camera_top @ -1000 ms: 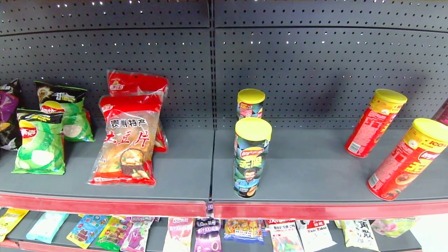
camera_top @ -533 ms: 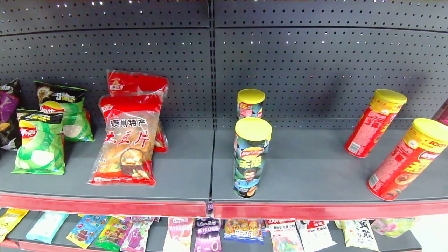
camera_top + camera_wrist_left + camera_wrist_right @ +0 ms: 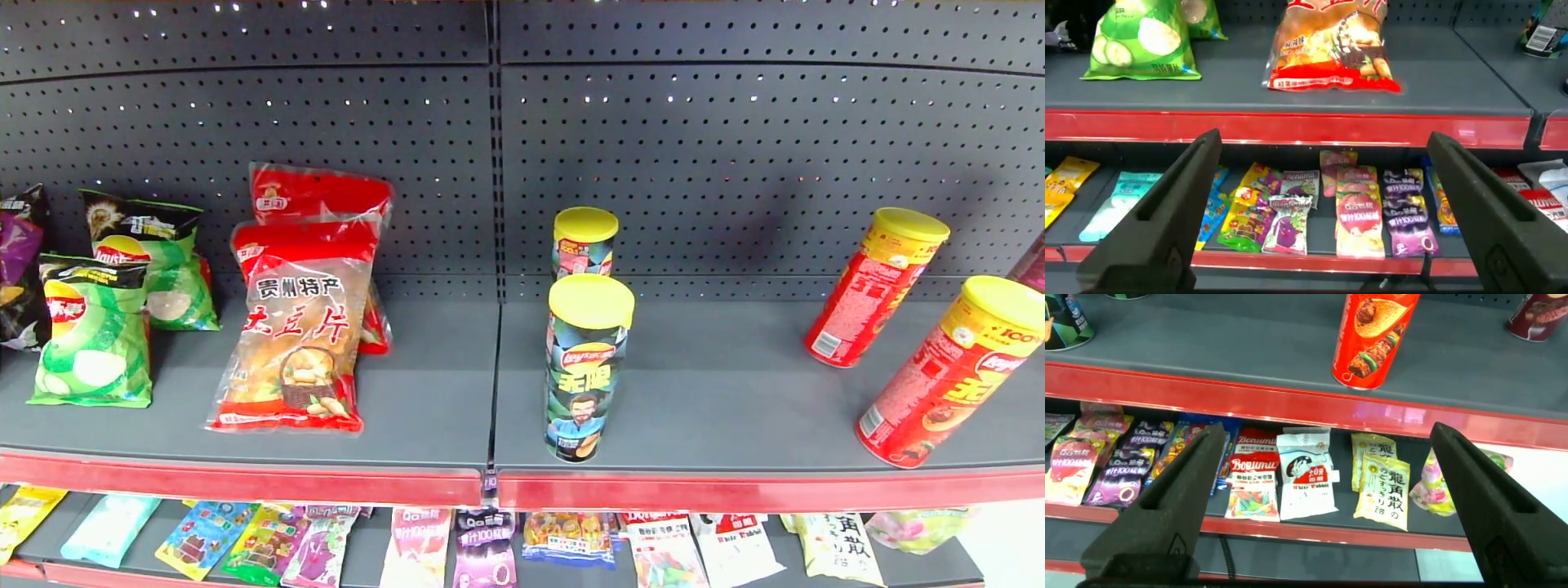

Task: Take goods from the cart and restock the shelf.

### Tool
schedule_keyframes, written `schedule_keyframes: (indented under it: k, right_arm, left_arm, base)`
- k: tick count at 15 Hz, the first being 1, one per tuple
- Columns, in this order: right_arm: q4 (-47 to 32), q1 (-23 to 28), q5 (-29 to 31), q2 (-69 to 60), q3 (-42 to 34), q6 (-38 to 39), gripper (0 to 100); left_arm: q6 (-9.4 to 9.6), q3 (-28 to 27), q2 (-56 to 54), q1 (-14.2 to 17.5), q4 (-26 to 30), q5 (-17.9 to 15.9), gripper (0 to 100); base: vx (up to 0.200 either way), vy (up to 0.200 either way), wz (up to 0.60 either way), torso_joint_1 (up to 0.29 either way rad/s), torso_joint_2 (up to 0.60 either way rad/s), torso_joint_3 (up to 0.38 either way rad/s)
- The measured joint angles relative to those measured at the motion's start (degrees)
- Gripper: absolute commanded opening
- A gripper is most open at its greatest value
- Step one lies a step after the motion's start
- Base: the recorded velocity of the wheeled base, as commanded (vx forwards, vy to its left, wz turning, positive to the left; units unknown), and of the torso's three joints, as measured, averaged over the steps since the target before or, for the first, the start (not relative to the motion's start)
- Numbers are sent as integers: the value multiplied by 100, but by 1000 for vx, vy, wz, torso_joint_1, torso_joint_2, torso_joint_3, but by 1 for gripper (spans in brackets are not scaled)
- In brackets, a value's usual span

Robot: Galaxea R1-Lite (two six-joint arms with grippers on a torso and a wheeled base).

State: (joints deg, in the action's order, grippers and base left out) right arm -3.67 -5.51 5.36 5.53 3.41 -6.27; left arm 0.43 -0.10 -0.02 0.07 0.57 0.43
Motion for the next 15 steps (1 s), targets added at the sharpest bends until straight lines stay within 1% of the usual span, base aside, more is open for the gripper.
schedule_keyframes:
  k: [1, 15]
  right_arm:
    - [-2, -2, 0, 0, 0, 2, 100]
    - [-12, -24, -9, 9, 0, 4, 100]
  left_arm:
    - [0, 0, 0, 0, -2, 0, 100]
    - [20, 0, 2, 0, -4, -11, 100]
  base:
    - [0, 0, 0, 0, 0, 0]
    - [0, -200, 0, 4, 2, 2]
